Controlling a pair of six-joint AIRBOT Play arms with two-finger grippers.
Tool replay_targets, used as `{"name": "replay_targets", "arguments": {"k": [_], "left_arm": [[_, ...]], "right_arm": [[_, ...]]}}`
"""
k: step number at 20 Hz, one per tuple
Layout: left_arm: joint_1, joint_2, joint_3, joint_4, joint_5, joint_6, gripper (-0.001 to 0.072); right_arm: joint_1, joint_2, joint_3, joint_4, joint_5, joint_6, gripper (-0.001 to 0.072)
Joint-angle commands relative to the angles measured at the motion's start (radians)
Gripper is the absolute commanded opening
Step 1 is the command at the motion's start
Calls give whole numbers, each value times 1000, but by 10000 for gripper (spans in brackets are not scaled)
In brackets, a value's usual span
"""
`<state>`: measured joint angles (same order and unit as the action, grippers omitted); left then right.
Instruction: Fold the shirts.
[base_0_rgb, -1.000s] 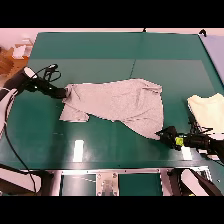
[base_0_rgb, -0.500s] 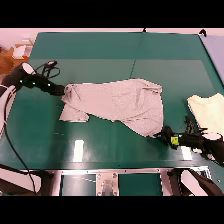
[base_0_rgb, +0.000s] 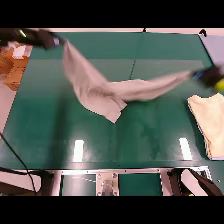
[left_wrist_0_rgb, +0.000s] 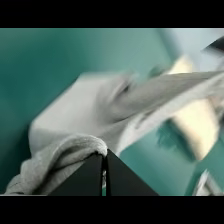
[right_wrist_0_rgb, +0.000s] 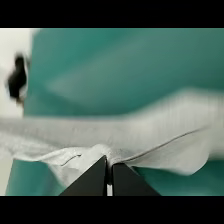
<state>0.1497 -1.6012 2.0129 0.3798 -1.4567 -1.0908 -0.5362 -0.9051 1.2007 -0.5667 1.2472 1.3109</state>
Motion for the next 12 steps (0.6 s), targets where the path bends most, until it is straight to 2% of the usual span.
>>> {"name": "replay_targets", "arguments": {"k": [1,4,7,9,12], "left_arm": [[60,151,100,-333,197,-8,21],[137,358,100,-274,338,-8,21],[209,557,100,-143,420,-27,21],[240,663,100,25,439,-132,21],[243,754,99,425,398,-371,21]], "right_arm": [[-129,0,503,16,33,106,11],[-246,1,756,16,15,153,11],[-265,6,864,13,-29,152,11],[-264,18,867,-3,-33,152,11],[-264,15,853,-10,-12,152,11]]}}
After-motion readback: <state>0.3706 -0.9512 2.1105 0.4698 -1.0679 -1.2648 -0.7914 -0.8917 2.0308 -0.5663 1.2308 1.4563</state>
